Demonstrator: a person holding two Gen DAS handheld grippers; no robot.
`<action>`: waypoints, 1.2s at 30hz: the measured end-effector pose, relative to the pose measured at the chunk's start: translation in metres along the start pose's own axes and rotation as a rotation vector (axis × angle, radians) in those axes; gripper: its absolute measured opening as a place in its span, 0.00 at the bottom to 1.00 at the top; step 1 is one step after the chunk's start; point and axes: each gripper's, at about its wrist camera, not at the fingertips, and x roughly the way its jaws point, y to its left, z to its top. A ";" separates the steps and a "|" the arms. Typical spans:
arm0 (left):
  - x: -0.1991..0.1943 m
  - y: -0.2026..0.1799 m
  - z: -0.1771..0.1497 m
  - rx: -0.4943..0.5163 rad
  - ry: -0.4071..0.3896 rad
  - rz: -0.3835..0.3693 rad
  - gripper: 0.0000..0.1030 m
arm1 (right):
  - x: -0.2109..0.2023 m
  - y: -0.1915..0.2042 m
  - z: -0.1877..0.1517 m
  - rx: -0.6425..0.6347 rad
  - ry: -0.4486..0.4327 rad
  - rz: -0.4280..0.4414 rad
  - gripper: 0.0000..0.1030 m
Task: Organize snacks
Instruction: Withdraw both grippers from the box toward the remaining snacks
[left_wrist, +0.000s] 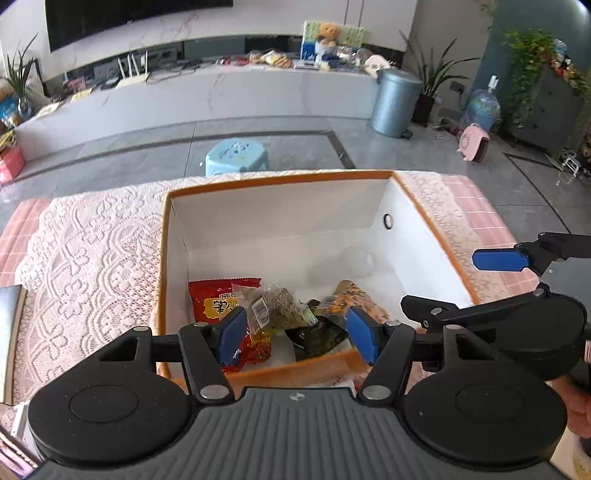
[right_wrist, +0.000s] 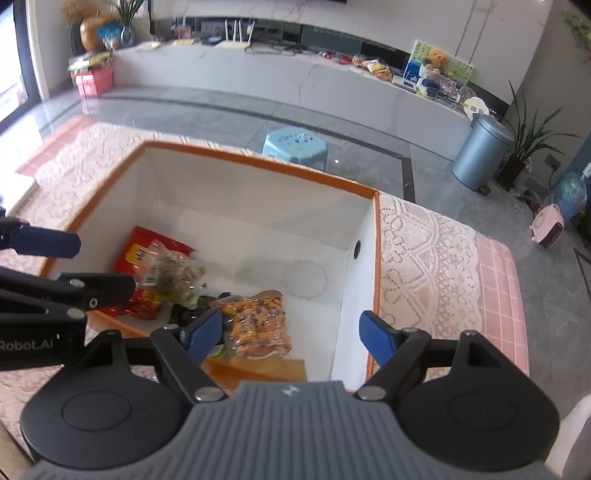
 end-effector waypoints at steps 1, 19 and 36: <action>-0.008 -0.001 -0.003 0.006 -0.011 -0.002 0.71 | -0.007 -0.001 -0.003 0.013 -0.009 0.008 0.79; -0.068 -0.018 -0.079 0.050 -0.042 -0.060 0.67 | -0.096 0.013 -0.107 0.175 -0.100 0.078 0.85; -0.044 0.012 -0.140 -0.010 0.018 -0.112 0.66 | -0.071 0.028 -0.174 0.277 -0.045 0.085 0.80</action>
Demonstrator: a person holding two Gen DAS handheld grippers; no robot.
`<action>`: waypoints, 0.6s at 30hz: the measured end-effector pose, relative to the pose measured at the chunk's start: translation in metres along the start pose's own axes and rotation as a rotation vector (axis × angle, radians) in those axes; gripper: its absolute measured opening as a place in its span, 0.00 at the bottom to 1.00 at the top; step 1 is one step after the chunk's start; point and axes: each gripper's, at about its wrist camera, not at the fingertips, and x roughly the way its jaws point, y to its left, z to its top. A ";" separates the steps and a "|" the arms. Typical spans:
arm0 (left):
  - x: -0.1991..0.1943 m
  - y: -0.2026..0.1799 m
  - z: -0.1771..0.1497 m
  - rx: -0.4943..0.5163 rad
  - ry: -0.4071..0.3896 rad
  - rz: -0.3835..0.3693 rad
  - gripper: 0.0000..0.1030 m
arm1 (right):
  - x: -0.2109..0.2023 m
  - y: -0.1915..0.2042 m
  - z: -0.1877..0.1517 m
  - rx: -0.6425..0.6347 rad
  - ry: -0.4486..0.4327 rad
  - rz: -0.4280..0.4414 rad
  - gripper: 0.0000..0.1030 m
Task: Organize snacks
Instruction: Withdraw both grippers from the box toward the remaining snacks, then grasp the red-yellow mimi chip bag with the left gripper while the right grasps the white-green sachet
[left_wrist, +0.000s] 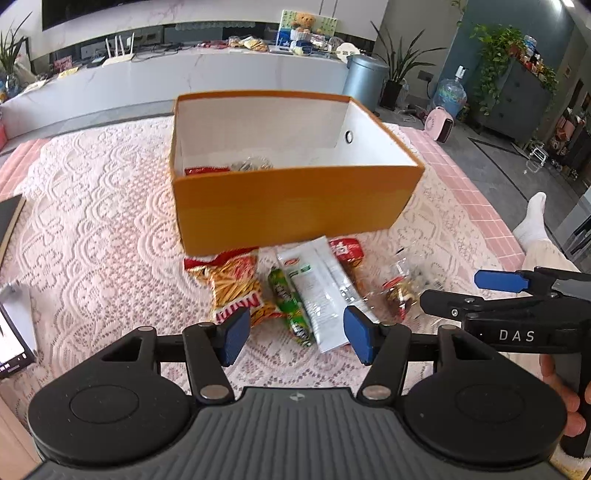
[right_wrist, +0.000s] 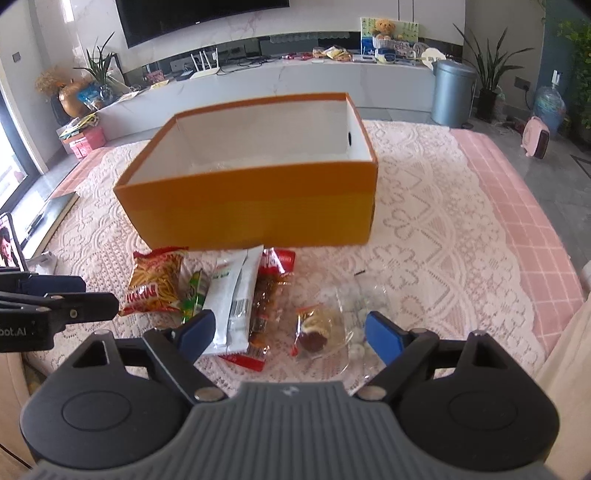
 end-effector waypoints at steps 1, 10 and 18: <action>0.001 0.002 -0.001 -0.005 0.001 0.000 0.66 | 0.002 0.001 -0.001 0.001 0.004 0.003 0.78; 0.011 0.019 -0.002 -0.051 -0.006 -0.016 0.66 | 0.020 0.012 -0.003 -0.027 0.010 0.014 0.71; 0.027 0.035 0.000 -0.103 -0.002 0.022 0.72 | 0.038 0.023 0.001 -0.059 0.016 0.029 0.66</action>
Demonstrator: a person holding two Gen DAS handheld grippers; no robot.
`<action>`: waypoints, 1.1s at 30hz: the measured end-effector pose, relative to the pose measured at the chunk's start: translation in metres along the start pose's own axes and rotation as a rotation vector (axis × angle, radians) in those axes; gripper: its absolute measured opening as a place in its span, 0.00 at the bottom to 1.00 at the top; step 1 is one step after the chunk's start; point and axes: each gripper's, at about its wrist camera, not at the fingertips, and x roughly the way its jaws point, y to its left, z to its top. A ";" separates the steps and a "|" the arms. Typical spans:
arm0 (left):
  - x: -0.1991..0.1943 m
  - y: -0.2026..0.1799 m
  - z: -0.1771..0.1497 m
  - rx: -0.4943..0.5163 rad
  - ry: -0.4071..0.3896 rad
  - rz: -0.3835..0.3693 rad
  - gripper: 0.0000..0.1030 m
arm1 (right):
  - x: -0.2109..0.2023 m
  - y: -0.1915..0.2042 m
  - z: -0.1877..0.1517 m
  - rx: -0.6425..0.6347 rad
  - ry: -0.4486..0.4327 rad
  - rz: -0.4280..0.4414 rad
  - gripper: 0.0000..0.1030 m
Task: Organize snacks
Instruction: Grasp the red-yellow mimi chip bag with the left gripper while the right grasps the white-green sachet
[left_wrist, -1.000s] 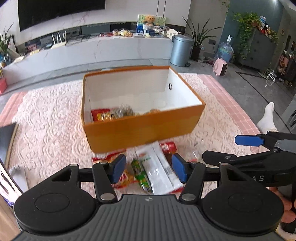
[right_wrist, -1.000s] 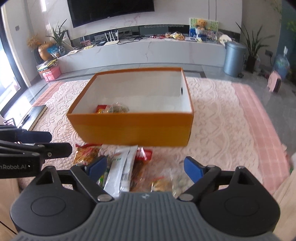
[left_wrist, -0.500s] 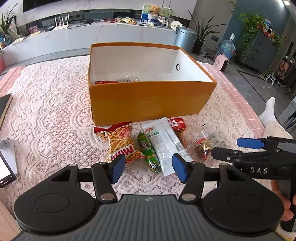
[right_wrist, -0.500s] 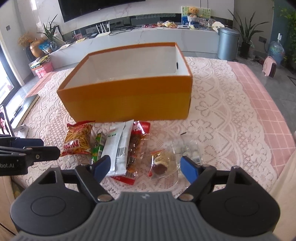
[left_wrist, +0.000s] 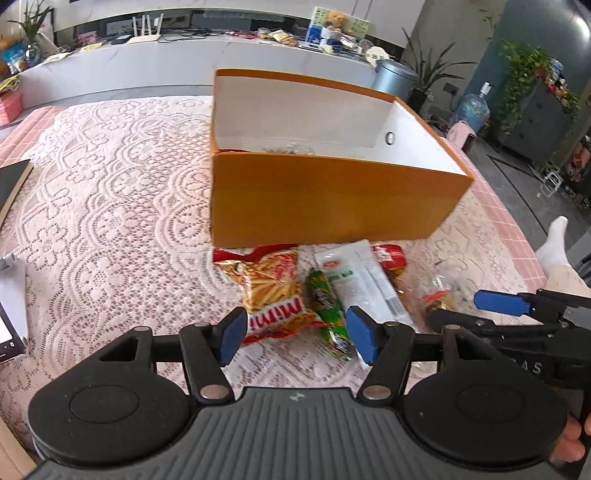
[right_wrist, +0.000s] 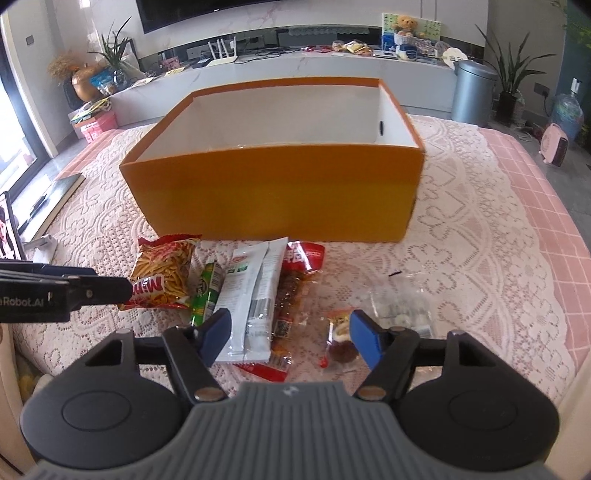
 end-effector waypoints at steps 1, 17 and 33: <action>0.003 0.002 0.001 -0.007 0.002 0.010 0.74 | 0.003 0.002 0.001 -0.006 0.002 0.003 0.66; 0.055 0.001 0.015 -0.028 0.065 0.119 0.74 | 0.049 0.025 0.016 -0.089 0.028 0.049 0.53; 0.068 0.005 0.011 0.005 0.051 0.114 0.74 | 0.082 0.056 0.005 -0.263 0.028 -0.055 0.63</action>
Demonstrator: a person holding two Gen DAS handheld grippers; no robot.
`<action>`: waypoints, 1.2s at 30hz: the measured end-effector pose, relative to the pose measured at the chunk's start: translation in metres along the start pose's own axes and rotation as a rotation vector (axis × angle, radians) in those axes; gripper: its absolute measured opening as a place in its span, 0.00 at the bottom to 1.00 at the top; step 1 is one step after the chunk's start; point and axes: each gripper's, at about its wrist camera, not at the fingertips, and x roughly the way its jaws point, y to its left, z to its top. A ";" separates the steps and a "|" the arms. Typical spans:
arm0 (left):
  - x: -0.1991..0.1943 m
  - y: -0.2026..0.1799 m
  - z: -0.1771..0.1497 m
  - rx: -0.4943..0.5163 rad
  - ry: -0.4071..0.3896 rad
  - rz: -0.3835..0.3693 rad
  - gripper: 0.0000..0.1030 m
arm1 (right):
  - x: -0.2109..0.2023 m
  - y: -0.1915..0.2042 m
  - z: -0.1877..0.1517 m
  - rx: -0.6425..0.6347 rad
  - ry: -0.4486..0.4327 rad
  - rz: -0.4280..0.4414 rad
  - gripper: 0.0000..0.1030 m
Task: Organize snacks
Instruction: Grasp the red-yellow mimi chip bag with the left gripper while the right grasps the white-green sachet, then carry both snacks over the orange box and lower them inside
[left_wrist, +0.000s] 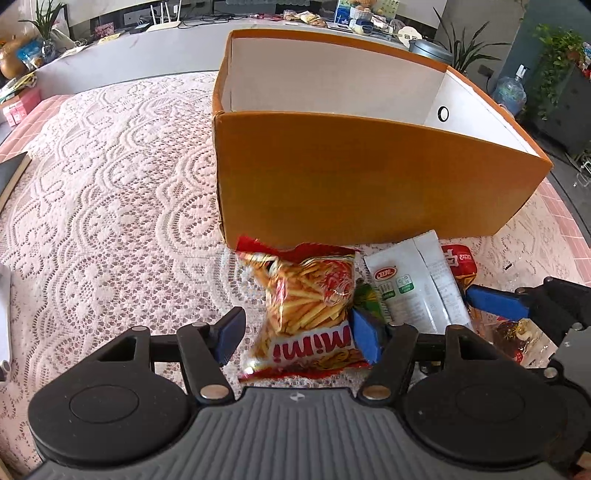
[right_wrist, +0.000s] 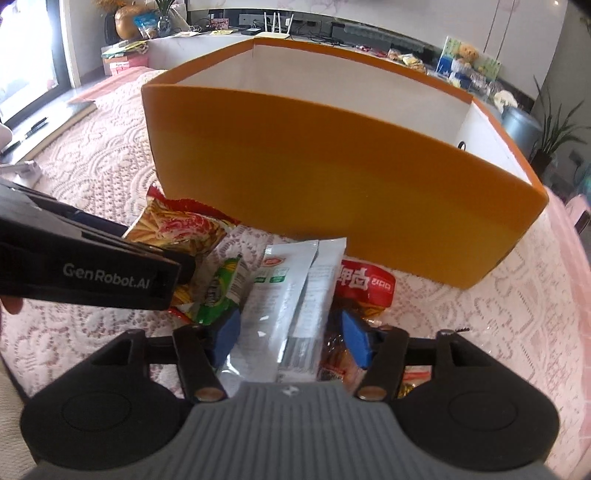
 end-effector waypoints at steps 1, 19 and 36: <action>0.000 0.000 0.000 0.000 0.002 -0.002 0.73 | 0.002 0.000 0.000 0.001 0.006 -0.002 0.64; -0.005 -0.004 -0.003 0.015 -0.010 -0.005 0.51 | -0.023 -0.004 0.000 0.031 -0.086 0.004 0.04; -0.050 -0.012 -0.007 0.007 -0.069 0.028 0.46 | -0.066 -0.016 0.001 0.105 -0.149 0.024 0.00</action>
